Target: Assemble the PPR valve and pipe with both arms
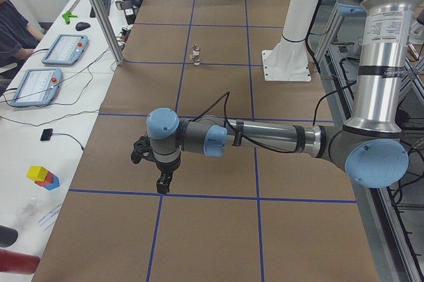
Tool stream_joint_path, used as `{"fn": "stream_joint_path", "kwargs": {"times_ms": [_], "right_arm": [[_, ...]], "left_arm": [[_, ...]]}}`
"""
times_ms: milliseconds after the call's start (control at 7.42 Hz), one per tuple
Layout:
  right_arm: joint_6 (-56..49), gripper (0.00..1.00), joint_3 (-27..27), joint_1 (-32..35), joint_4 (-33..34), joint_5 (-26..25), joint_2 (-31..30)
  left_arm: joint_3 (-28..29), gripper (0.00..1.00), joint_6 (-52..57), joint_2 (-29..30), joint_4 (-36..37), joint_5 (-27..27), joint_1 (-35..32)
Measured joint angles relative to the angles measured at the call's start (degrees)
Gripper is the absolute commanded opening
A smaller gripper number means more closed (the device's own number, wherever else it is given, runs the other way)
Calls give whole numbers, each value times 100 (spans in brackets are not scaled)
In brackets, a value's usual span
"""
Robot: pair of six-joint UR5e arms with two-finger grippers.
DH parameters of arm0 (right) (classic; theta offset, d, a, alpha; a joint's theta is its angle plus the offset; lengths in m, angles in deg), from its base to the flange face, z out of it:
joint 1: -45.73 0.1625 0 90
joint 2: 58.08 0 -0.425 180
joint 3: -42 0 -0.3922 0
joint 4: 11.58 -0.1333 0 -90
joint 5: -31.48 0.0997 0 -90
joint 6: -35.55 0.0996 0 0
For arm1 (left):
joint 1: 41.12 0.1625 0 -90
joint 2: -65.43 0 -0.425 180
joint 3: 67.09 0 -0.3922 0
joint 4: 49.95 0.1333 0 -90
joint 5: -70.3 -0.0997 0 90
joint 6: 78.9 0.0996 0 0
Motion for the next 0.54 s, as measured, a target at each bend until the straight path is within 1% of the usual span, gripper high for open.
{"fn": "stream_joint_path", "kwargs": {"times_ms": [539], "right_arm": [[3,99,-1,38,3,48,-18]], "left_arm": [[-1,100,-12,-6,-3,3,-1]]}}
